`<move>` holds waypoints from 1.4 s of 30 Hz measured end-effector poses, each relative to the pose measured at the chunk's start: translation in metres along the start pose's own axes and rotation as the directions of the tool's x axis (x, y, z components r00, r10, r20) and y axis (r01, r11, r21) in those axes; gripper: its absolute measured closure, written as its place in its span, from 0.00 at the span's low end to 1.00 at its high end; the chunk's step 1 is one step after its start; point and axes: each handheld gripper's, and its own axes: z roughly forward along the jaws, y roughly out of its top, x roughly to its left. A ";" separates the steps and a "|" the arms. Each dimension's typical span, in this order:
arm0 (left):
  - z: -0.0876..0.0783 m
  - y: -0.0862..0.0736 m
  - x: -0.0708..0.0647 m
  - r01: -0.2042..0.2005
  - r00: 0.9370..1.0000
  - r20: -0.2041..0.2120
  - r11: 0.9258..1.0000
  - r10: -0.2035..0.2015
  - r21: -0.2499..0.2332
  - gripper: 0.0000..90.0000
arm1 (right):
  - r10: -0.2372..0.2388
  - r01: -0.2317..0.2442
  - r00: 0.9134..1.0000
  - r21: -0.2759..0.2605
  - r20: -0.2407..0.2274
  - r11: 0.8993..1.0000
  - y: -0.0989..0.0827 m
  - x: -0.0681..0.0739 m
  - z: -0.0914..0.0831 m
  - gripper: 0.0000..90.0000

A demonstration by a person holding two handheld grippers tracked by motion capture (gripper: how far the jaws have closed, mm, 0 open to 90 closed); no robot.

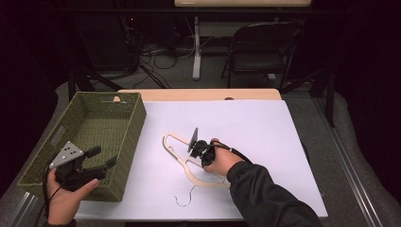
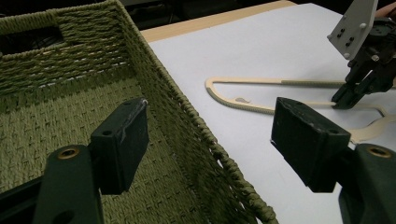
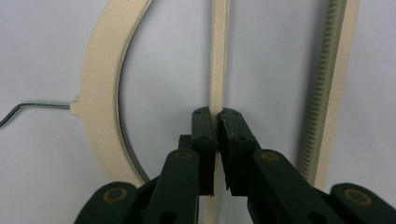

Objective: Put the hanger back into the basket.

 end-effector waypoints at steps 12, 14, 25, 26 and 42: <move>-0.002 0.002 -0.004 -0.009 1.000 0.004 1.000 0.009 -0.009 0.30 | 0.006 -0.006 1.000 -0.019 -0.001 1.000 -0.001 -0.001 -0.002 0.95; -0.003 0.003 -0.005 -0.015 1.000 0.007 1.000 0.015 -0.011 0.30 | 0.008 -0.008 1.000 -0.014 -0.010 1.000 -0.001 -0.002 -0.004 0.95; -0.001 0.007 -0.015 -0.050 0.998 0.032 0.999 0.050 -0.009 0.31 | 0.007 -0.008 1.000 -0.050 -0.026 0.999 -0.008 -0.002 -0.019 0.95; -0.001 0.007 -0.015 -0.050 0.998 0.032 0.999 0.050 -0.009 0.31 | 0.007 -0.008 1.000 -0.050 -0.026 0.999 -0.008 -0.002 -0.019 0.95; 0.009 0.013 -0.044 -0.108 0.988 0.109 0.994 0.109 -0.014 0.31 | 0.003 -0.006 0.998 -0.051 -0.058 0.999 -0.027 -0.009 -0.044 0.95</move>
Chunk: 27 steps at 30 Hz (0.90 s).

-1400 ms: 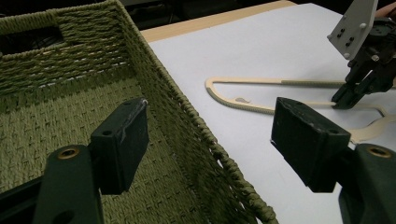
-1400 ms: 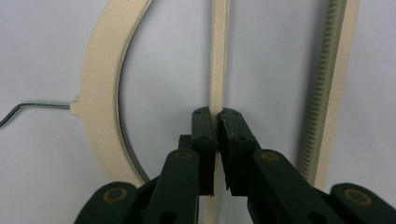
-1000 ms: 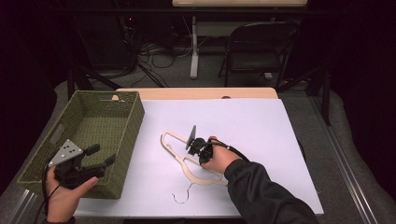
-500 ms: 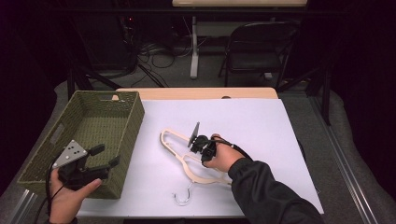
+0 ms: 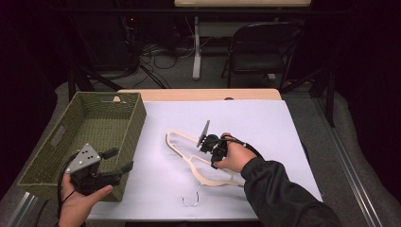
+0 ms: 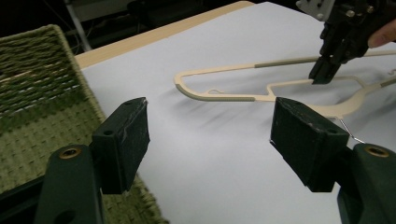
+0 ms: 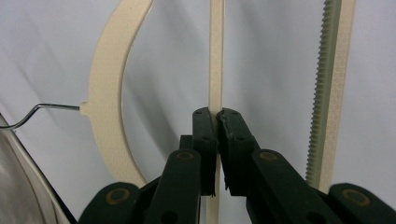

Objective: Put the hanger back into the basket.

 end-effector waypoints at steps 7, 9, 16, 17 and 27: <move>0.021 0.000 -0.019 -0.057 0.997 0.056 0.998 0.056 0.030 0.32 | -0.022 0.022 1.000 -0.013 -0.011 1.000 0.000 0.002 -0.015 0.95; 0.028 -0.001 -0.024 -0.070 0.995 0.069 0.997 0.068 0.034 0.32 | -0.036 0.035 0.999 -0.011 -0.016 0.999 0.001 0.005 -0.021 0.95; 0.051 -0.006 -0.036 -0.097 0.990 0.107 0.994 0.092 0.043 0.33 | -0.046 0.045 0.998 -0.030 -0.034 0.999 0.002 0.010 -0.028 0.95; 0.059 -0.008 -0.039 -0.110 0.989 0.110 0.993 0.104 0.050 0.33 | -0.047 0.046 0.998 -0.028 -0.038 0.999 0.002 0.010 -0.029 0.95; 0.093 -0.016 -0.055 -0.217 0.970 0.132 0.972 0.205 0.085 0.33 | -0.051 0.050 0.998 -0.027 -0.044 0.998 0.003 0.010 -0.031 0.95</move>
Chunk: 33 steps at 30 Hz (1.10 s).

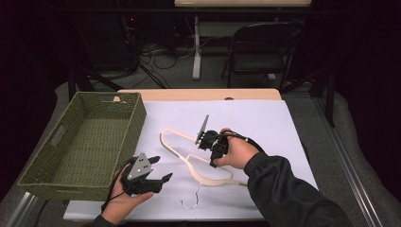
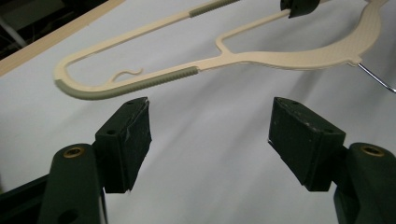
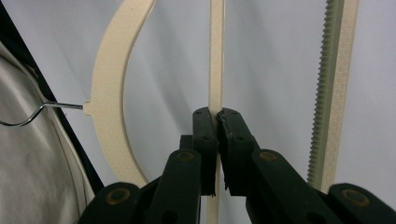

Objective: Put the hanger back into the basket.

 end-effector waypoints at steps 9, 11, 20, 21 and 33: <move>0.017 0.001 -0.010 -0.079 0.997 -0.004 0.997 0.079 0.014 0.31 | -0.013 0.013 1.000 0.022 -0.008 1.000 0.003 0.005 -0.001 0.95; 0.019 0.002 -0.012 -0.103 0.995 -0.008 0.995 0.103 0.017 0.31 | -0.015 0.015 1.000 0.020 -0.008 1.000 0.004 0.005 -0.001 0.95; 0.021 0.005 -0.017 -0.179 0.982 -0.057 0.984 0.179 0.004 0.26 | -0.034 0.034 0.999 0.023 -0.015 0.999 0.011 0.010 0.000 0.95; 0.021 0.005 -0.018 -0.184 0.981 -0.056 0.983 0.184 0.006 0.26 | -0.034 0.034 0.999 0.023 -0.015 0.999 0.011 0.010 0.000 0.95; 0.028 0.006 -0.019 -0.231 0.971 -0.054 0.972 0.233 0.034 0.24 | -0.044 0.044 0.999 0.018 -0.030 0.999 0.015 0.014 0.003 0.95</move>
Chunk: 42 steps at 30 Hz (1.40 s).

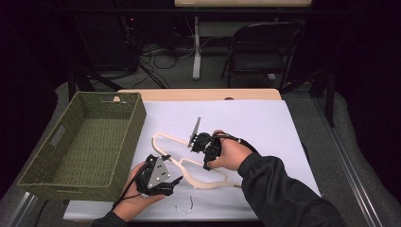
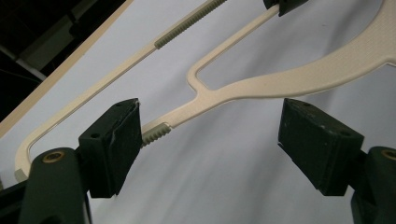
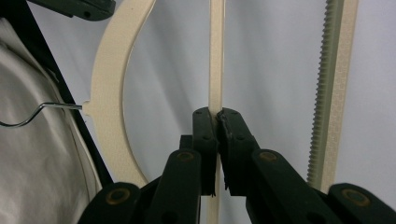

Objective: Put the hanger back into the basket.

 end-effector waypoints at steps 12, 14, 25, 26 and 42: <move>0.005 0.000 -0.002 -0.044 0.999 0.002 0.999 0.044 0.018 0.24 | 0.006 -0.006 1.000 -0.002 -0.005 1.000 -0.001 -0.002 0.000 0.95; 0.005 0.001 -0.002 -0.052 0.999 0.000 0.998 0.052 0.019 0.24 | -0.001 0.001 1.000 -0.005 -0.008 1.000 -0.001 -0.002 0.001 0.95; 0.013 0.005 -0.004 -0.095 0.995 0.017 0.995 0.095 0.034 0.25 | -0.007 0.008 1.000 0.015 -0.012 1.000 0.004 0.003 0.002 0.95; 0.014 0.006 -0.004 -0.099 0.995 0.020 0.995 0.098 0.032 0.26 | -0.011 0.011 1.000 0.011 -0.014 1.000 0.004 0.003 0.003 0.95; 0.026 0.006 -0.003 -0.145 0.986 0.090 0.989 0.141 0.035 0.36 | -0.023 0.023 0.999 0.005 -0.024 1.000 0.007 0.003 0.006 0.95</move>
